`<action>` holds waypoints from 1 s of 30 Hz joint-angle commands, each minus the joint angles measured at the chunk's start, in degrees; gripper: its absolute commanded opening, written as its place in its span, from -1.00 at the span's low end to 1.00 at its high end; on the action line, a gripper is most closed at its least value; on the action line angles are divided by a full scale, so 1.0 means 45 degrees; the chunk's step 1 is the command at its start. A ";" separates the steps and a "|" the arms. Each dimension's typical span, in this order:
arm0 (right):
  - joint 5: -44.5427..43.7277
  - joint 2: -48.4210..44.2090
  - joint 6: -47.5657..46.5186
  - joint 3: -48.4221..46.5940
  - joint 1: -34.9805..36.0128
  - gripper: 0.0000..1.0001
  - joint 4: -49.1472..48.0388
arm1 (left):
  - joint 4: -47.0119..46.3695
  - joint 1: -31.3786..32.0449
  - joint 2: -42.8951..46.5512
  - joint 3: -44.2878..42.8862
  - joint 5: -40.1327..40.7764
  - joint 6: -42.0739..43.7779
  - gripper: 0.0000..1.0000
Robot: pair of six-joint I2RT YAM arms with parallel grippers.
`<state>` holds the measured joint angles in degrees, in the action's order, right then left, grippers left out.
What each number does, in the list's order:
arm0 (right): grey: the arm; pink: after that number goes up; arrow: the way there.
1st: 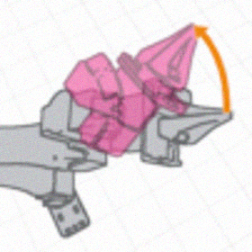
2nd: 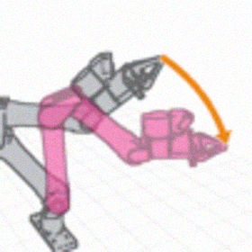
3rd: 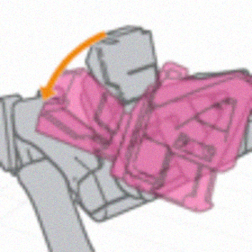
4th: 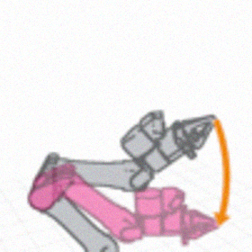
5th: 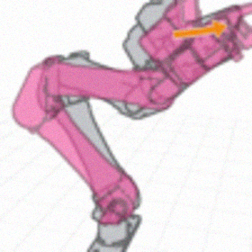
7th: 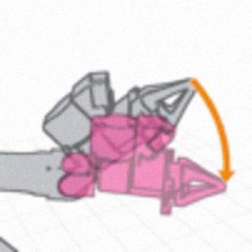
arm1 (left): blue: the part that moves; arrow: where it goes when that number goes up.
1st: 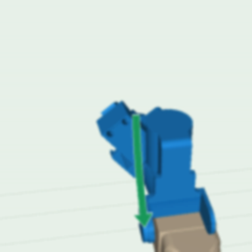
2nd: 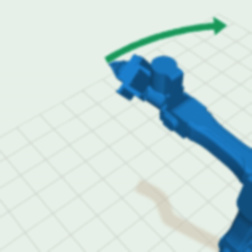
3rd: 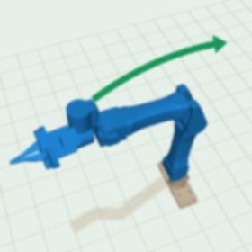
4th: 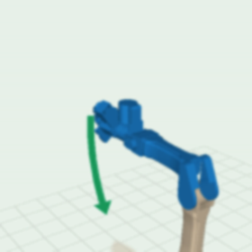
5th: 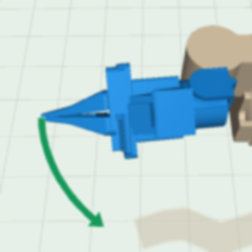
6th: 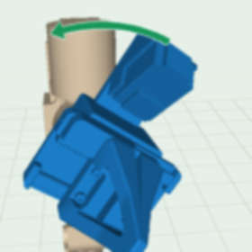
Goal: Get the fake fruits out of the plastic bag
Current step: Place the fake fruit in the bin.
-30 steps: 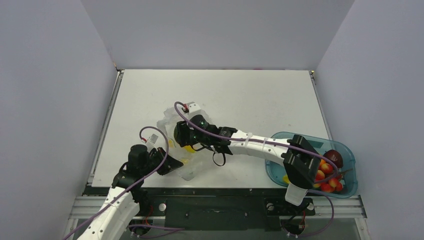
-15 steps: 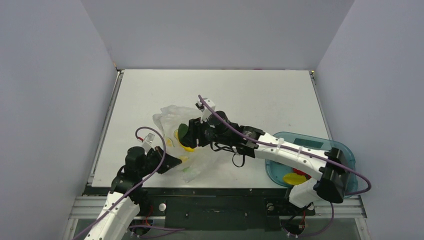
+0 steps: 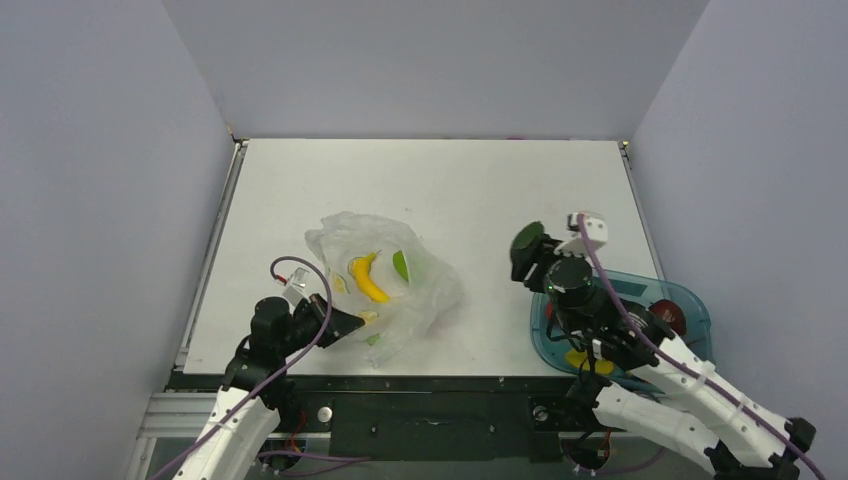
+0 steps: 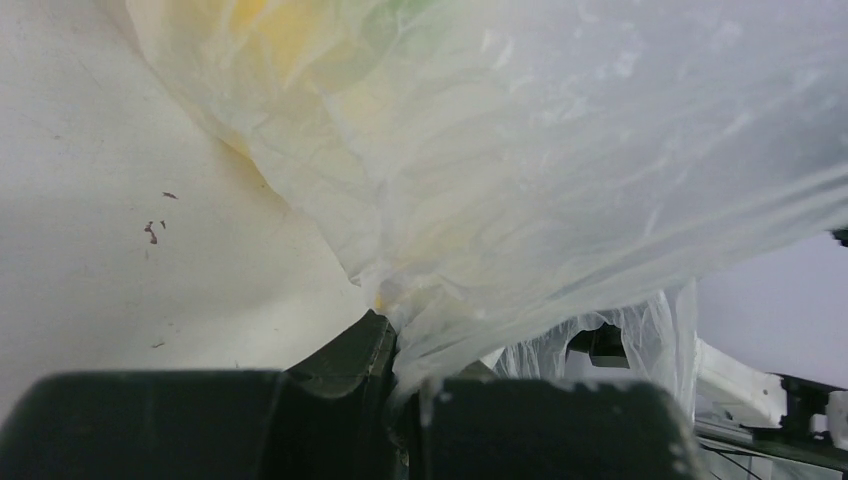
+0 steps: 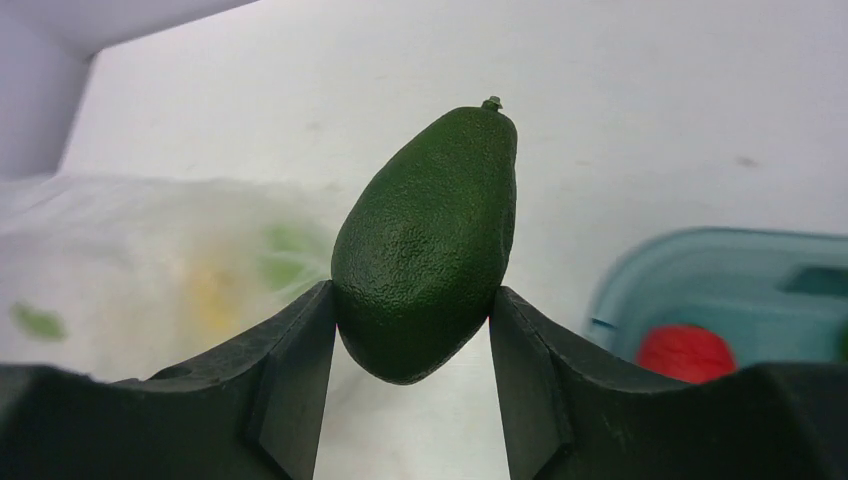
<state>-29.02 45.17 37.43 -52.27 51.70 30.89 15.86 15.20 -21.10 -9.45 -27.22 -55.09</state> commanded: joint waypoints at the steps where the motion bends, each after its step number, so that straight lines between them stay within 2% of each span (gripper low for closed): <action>1: -0.3666 -0.1947 0.2137 0.1351 -0.2041 -1.00 0.2830 | -0.1053 -0.0071 0.0076 -0.0075 -0.0133 -0.0011 -1.00; 6: -0.3381 -0.2734 0.3242 0.2273 -0.3848 -1.00 0.4584 | -0.1161 -0.0097 -0.0427 -0.0145 -0.0182 0.0005 -1.00; 8: -0.3653 -0.2403 0.3511 0.2098 -0.4018 -1.00 0.4873 | -0.1212 -0.0097 -0.0655 -0.0143 -0.0149 -0.0027 -1.00; 11: -0.3771 -0.1636 0.3821 0.1831 -0.5094 -1.00 0.5351 | -0.1238 -0.0097 -0.0880 -0.0187 -0.0152 -0.0042 -1.00; 18: -0.0965 -0.0449 0.2728 0.2755 -0.8452 -1.00 0.3543 | -0.1005 -0.0102 -0.0807 -0.0386 -0.0157 -0.0024 -1.00; 26: 0.2259 0.0606 0.1941 0.4084 -1.0782 -0.94 0.1932 | -0.1046 -0.0107 -0.0876 -0.0371 -0.0261 0.0054 -1.00; 28: 0.2592 0.1017 0.1717 0.4163 -1.0974 -0.82 0.1663 | -0.1078 -0.0115 -0.0830 -0.0376 -0.0262 0.0065 -1.00; 30: 0.2980 0.1310 0.1489 0.4192 -1.1017 -0.37 0.1300 | -0.1035 -0.0116 -0.0783 -0.0404 -0.0252 0.0146 -1.00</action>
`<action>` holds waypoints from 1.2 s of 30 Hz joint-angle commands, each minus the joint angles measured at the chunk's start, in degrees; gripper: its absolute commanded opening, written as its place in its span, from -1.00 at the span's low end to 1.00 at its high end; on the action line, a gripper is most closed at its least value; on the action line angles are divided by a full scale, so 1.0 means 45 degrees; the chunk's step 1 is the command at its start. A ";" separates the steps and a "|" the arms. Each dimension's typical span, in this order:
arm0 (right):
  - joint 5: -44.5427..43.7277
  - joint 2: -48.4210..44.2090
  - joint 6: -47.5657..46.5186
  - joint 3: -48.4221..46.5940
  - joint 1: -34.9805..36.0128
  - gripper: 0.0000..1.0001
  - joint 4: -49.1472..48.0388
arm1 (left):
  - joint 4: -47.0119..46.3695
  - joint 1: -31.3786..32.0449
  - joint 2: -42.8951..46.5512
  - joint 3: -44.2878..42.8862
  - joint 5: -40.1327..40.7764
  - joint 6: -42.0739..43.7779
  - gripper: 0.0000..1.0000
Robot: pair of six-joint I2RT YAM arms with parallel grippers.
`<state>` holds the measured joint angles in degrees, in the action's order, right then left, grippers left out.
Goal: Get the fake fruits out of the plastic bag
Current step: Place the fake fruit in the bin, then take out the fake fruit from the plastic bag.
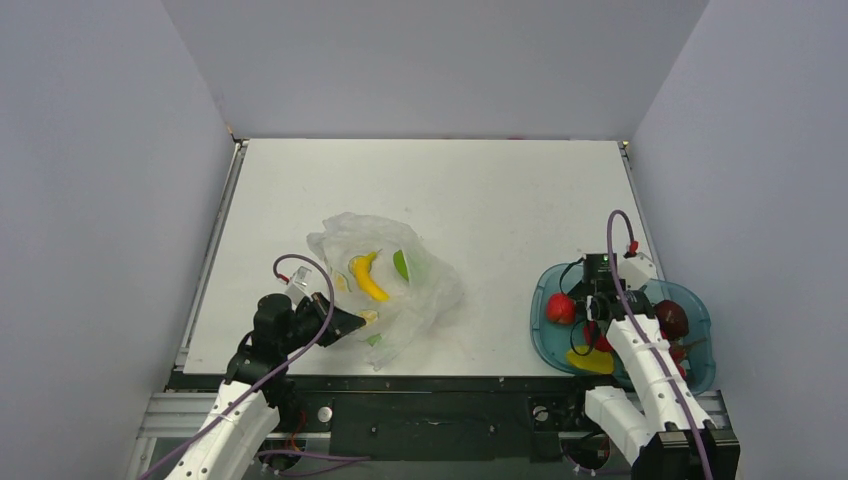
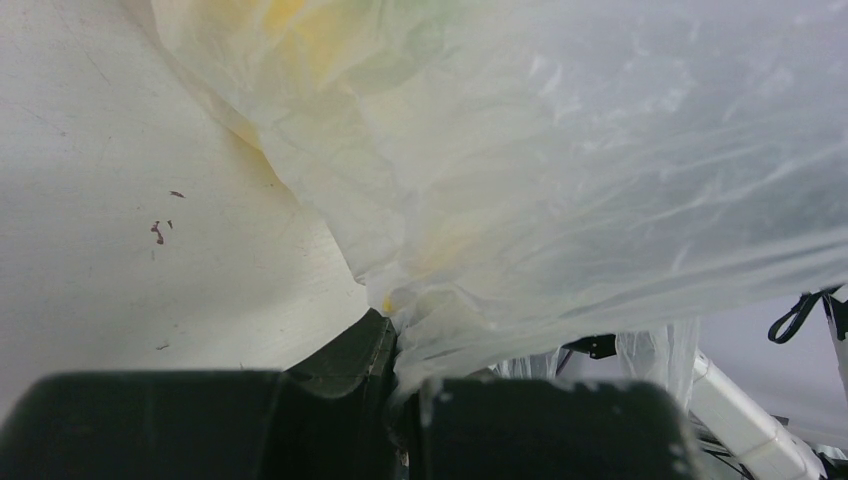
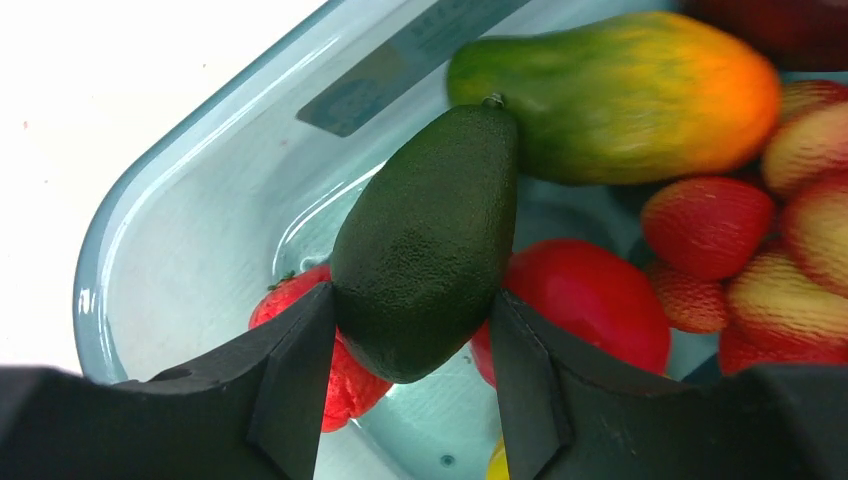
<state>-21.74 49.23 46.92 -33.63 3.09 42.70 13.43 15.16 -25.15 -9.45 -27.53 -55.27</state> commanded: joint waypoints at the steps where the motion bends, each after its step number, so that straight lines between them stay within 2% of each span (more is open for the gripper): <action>1: 0.1514 0.0471 -0.0743 0.0114 -0.0217 -0.24 -0.1470 | -0.0481 -0.0097 0.0138 -0.0400 -0.0207 0.0214 -1.00; 2: 0.1692 0.0468 -0.0740 0.0174 -0.0233 -0.01 -0.1624 | -0.0469 -0.0099 0.0148 -0.0400 -0.0234 0.0222 -1.00; 4: 0.1613 0.0398 -0.0508 0.0235 -0.0211 0.22 -0.1679 | -0.0551 -0.0098 0.0155 -0.0304 -0.0348 0.0227 -1.00; 6: 0.1420 0.0156 -0.0338 0.0232 -0.0225 0.37 -0.1542 | -0.0688 -0.0106 0.0131 -0.0251 -0.0494 0.0203 -1.00; 10: 0.1099 -0.0624 -0.0151 0.0071 -0.0190 0.56 -0.1000 | -0.0877 -0.0095 0.0075 -0.0187 -0.0815 0.0094 -1.00; 13: 0.0879 -0.1187 -0.0225 -0.0470 0.0059 0.57 -0.0319 | -0.0910 -0.0101 0.0039 -0.0199 -0.1022 -0.0101 -1.00; 18: -0.1017 -0.2136 -0.0784 -0.1978 0.2538 0.51 0.0185 | -0.0783 -0.0105 0.0264 -0.0120 -0.1289 -0.0036 -1.00; 23: -0.2085 -0.0878 -0.0928 -0.3824 0.6757 0.46 0.0306 | -0.1366 -0.0092 -0.0092 0.0379 -0.1029 0.0082 -1.00; 26: -0.2755 0.0628 -0.1440 -0.4936 1.0159 0.44 -0.0241 | -0.1693 -0.0087 -0.0335 0.0507 -0.0662 0.0108 -1.00; 28: -0.3086 0.1755 -0.2095 -0.6061 1.1767 0.44 -0.0688 | -0.1654 -0.0085 -0.0443 0.0451 -0.0423 0.0188 -1.00; 32: -0.0744 0.4519 -0.3570 -0.8400 1.3257 0.38 -0.1735 | -0.1924 -0.0087 -0.0858 0.0213 -0.0336 0.0165 -1.00; 36: 0.1139 0.7164 -0.4321 -1.0847 1.3741 0.16 -0.2325 | -0.1281 -0.0086 -0.1091 -0.0205 -0.0209 0.0297 -1.00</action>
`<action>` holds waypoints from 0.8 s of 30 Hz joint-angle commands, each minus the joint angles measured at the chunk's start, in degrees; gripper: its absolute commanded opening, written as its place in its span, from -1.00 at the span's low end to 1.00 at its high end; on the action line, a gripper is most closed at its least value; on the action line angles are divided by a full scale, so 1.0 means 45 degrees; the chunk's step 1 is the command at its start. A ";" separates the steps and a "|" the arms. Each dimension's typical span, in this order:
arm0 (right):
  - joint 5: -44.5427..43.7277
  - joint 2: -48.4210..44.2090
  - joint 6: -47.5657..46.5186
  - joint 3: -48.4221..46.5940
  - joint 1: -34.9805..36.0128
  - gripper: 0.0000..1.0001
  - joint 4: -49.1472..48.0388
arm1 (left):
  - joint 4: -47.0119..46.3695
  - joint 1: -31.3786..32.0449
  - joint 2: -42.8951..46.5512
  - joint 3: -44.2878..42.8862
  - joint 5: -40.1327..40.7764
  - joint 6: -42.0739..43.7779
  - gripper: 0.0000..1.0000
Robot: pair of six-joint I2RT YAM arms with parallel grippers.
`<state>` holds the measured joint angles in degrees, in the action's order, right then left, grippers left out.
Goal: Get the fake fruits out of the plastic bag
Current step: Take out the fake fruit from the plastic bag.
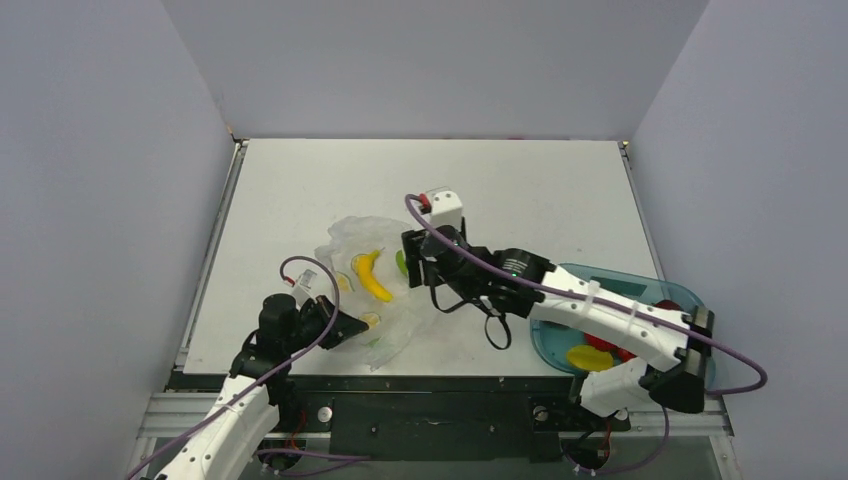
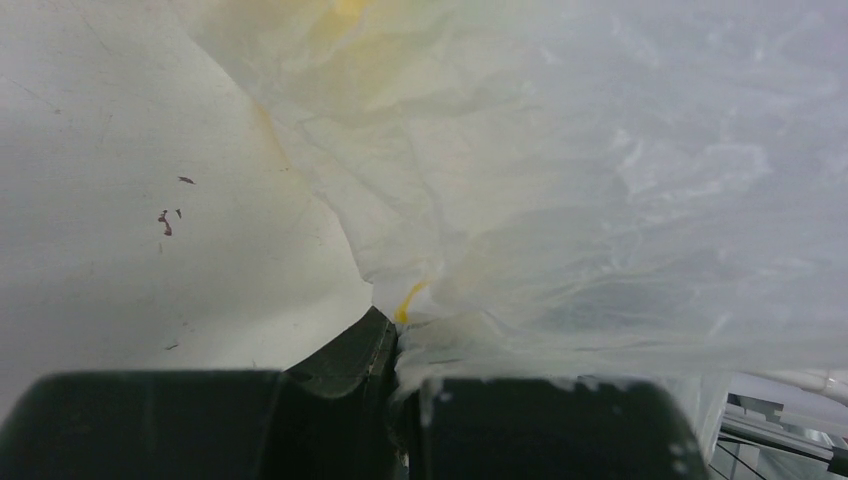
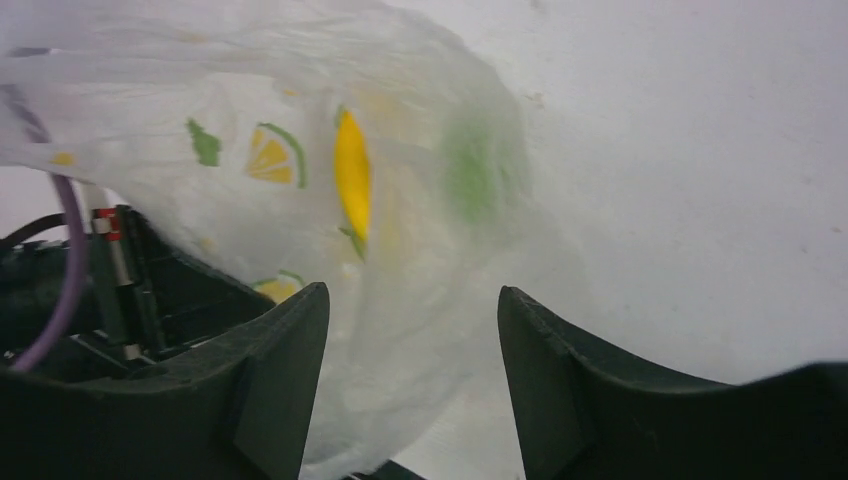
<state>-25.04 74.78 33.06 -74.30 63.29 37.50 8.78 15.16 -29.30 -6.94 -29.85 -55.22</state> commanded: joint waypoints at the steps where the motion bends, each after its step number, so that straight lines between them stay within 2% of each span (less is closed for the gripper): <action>1: 0.2058 0.2190 -0.1396 -0.1975 0.0500 0.04 -0.1333 | -0.0093 -0.0086 -0.0159 -0.0875 0.0358 0.0369 -1.00; 2: 0.2363 0.2473 -0.1461 -0.2094 0.0533 -0.09 -0.1851 | 0.0223 -0.0072 -0.0098 -0.0936 0.0445 0.0402 -1.00; 4: 0.2759 0.3246 -0.1678 -0.1962 0.0568 -0.18 -0.2859 | 0.0582 -0.0085 0.0035 -0.1058 0.0556 0.0480 -1.00; 11: 0.3947 0.5457 -0.1874 -0.1455 0.0621 -0.25 -0.5613 | 0.1019 -0.0081 0.0202 -0.1256 0.0596 0.0442 -1.00; 15: 0.3002 0.6378 -0.2133 -0.1422 0.0631 -0.31 -0.6188 | 0.1191 -0.0085 0.0161 -0.1205 0.0639 0.0507 -1.00; 18: 0.2356 0.6988 -0.2155 -0.1473 0.0519 -0.44 -0.6336 | 0.1090 -0.0087 0.0167 -0.1152 0.0638 0.0455 -1.00; 24: 0.2363 0.7823 -0.2827 -0.1450 0.0253 -0.38 -0.6990 | 0.1215 -0.0082 0.0238 -0.1249 0.0481 0.0464 -1.00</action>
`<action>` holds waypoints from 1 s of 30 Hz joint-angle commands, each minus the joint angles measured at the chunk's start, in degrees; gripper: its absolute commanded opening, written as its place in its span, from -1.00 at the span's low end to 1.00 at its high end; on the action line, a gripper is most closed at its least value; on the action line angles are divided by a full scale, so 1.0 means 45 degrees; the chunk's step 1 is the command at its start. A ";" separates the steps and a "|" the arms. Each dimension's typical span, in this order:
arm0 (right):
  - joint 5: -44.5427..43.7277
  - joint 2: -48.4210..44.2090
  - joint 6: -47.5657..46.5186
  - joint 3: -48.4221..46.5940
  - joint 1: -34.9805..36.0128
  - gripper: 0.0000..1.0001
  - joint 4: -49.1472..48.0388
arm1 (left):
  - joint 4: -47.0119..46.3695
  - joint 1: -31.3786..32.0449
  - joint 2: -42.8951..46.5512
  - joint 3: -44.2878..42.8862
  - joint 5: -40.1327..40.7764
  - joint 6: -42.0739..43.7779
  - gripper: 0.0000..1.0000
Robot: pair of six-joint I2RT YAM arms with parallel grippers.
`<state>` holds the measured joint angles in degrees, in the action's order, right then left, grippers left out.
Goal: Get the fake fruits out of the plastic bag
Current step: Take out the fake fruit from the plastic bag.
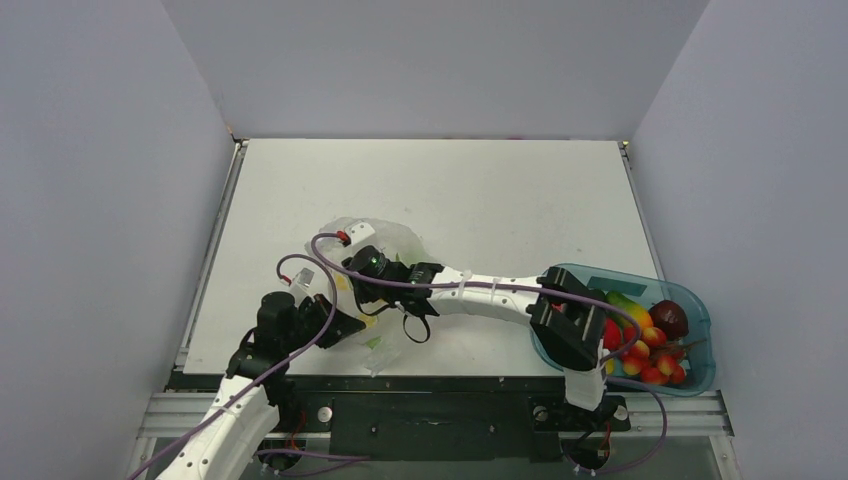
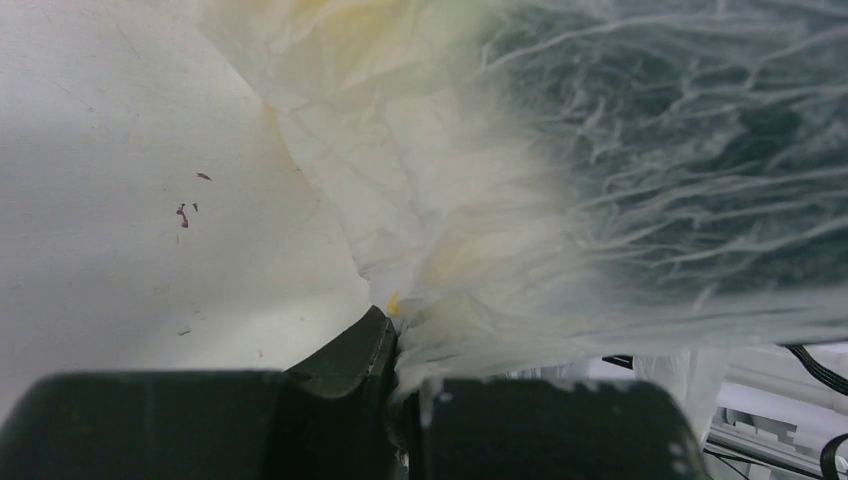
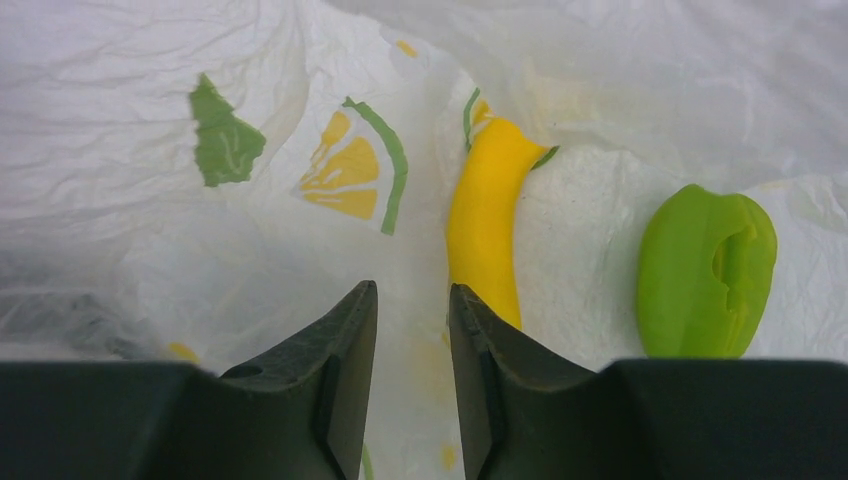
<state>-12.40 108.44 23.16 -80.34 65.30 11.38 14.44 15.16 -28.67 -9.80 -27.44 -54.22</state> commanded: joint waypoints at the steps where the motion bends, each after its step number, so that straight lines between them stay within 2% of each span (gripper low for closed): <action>1: -0.0480 0.0456 -0.0738 -0.0193 -0.0194 -0.35 -0.1226 | 0.0010 -0.0086 0.0114 -0.0623 -0.0083 0.0255 -1.00; 4: -0.0794 0.0986 -0.0995 -0.0376 -0.0238 -0.26 -0.1220 | 0.0105 -0.0082 0.0199 -0.0567 -0.0134 0.0269 -1.00; 20: -0.0829 0.3056 -0.1292 -0.1127 -0.0690 -0.13 -0.0856 | 0.0209 -0.0087 0.0528 -0.0341 -0.0412 0.0271 -1.00; 24: -0.0869 0.2848 -0.1422 -0.1209 -0.0661 -0.21 -0.0484 | 0.0437 -0.0087 0.0648 -0.0323 -0.0407 0.0342 -1.00; 30: -0.0310 0.1586 -0.1372 -0.0745 -0.0626 -0.46 -0.0479 | 0.0296 -0.0087 0.0754 -0.0235 -0.0333 0.0241 -1.00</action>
<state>-14.59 121.99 17.15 -83.88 62.59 9.56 16.71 15.16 -25.80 -9.80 -27.88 -53.76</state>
